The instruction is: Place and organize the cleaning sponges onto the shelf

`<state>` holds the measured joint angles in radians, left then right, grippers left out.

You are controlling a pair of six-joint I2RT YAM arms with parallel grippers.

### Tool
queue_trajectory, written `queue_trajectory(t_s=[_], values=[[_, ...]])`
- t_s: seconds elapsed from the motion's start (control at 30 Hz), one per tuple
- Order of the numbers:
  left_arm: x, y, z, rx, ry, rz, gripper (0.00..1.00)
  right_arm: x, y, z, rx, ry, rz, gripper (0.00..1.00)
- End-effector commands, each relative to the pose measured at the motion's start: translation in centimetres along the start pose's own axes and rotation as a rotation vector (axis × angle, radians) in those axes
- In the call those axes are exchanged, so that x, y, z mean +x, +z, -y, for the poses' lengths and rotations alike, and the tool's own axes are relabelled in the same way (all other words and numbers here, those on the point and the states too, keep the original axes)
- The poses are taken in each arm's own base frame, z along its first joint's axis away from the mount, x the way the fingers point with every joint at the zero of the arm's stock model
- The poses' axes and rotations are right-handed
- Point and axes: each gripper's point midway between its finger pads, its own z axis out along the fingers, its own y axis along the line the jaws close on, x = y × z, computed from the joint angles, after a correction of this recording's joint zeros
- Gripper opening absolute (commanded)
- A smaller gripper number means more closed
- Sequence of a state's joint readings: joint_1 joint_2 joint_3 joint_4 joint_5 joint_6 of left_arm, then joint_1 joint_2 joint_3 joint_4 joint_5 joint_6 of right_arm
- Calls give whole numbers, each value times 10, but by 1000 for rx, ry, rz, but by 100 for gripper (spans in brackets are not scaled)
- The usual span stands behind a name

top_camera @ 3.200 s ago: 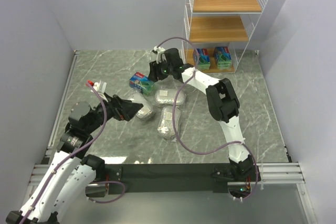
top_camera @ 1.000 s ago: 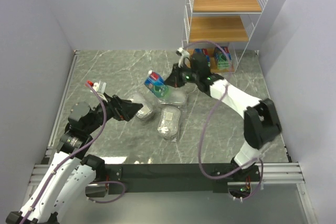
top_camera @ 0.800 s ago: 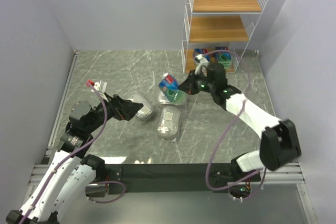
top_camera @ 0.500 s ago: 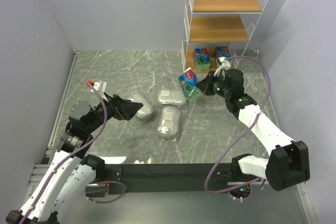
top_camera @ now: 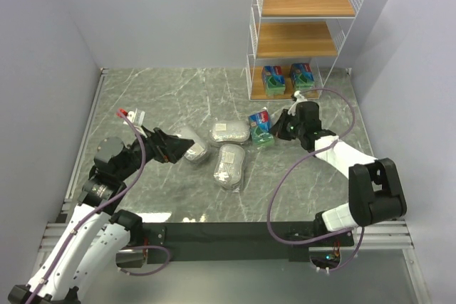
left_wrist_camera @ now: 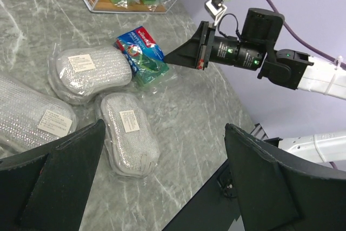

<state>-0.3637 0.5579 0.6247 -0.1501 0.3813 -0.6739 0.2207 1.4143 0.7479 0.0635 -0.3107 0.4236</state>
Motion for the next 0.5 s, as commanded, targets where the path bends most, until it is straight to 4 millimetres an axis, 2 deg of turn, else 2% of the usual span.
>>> queue_trajectory(t_s=[0.0,0.03,0.07,0.17,0.27,0.4,0.43,0.47], values=[[-5,-2,3,6,18,21,99,-28,2,-7,0,4,82,9],[-5,-2,3,7,18,21,99,-30,2,-4,20,9,87,18],[-4,-2,4,11,19,19,99,-32,1,0,46,11,99,33],[-5,-1,4,14,18,20,99,-45,-7,0,65,12,154,49],[-4,0,4,17,16,11,99,-68,-15,-4,85,15,230,60],[-4,-1,4,15,17,16,99,-111,-16,1,177,-18,336,61],[-4,-2,5,20,19,18,99,-122,-16,14,252,-19,381,61],[-4,-2,6,21,18,19,99,-129,-12,17,277,-25,397,61]])
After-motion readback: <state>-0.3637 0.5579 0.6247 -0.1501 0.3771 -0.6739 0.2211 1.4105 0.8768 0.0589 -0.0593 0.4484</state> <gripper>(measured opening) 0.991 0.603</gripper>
